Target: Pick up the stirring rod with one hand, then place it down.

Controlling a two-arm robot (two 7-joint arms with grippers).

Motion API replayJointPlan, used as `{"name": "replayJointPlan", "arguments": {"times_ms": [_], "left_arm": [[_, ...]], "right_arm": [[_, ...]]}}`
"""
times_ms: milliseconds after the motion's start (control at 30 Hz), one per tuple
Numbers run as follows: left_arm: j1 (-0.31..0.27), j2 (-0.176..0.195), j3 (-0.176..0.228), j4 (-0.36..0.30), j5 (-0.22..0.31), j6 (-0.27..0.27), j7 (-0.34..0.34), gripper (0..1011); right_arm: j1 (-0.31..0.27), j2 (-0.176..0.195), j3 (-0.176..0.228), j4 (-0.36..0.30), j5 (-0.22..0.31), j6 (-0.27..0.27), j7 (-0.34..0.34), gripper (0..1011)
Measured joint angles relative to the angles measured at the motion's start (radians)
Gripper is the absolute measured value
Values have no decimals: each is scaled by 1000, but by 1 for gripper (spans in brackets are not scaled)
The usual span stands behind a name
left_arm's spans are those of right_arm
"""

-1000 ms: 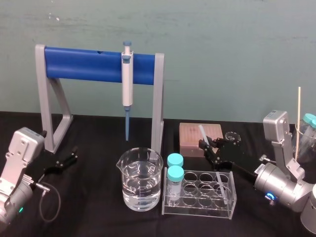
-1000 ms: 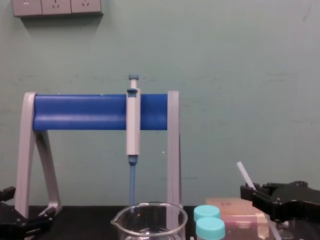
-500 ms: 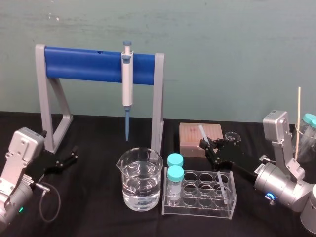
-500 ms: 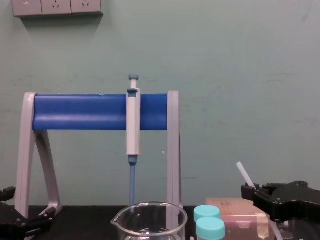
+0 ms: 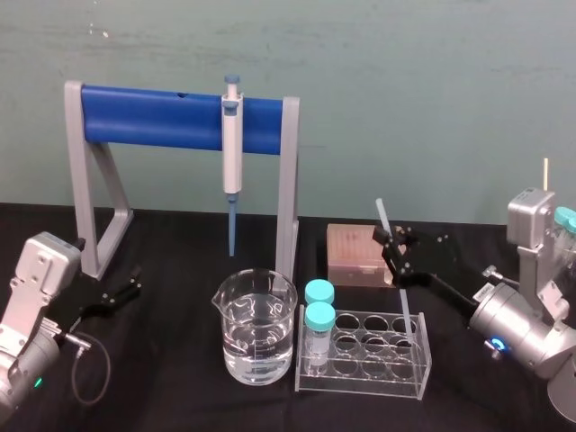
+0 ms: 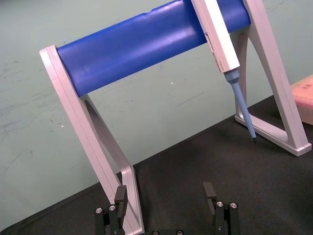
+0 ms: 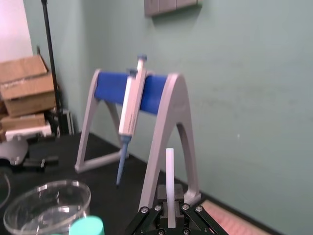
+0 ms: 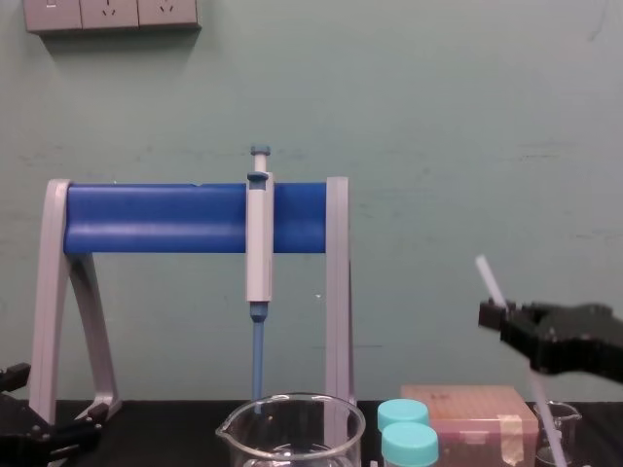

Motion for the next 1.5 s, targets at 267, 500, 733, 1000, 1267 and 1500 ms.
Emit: {"name": "replayJointPlan", "arguments": {"times_ms": [267, 500, 733, 1000, 1267, 1500], "left_arm": [[0, 0, 0, 0, 0, 0, 0, 1000], [0, 0, 0, 0, 0, 0, 0, 1000], [0, 0, 0, 0, 0, 0, 0, 1000], [0, 0, 0, 0, 0, 0, 0, 1000], [0, 0, 0, 0, 0, 0, 0, 1000], [0, 0, 0, 0, 0, 0, 0, 1000]], "right_arm": [[-15, -13, 35, -34, 33, -68, 25, 71], [-27, -24, 65, -48, 50, -165, 52, 71], [-36, -49, 98, -26, -6, -290, 27, 71], [-45, -76, 133, 28, -61, -409, 5, 70], [-50, -96, 156, 63, -68, -447, 16, 71], [-59, -108, 173, 68, -65, -435, 23, 71]]}}
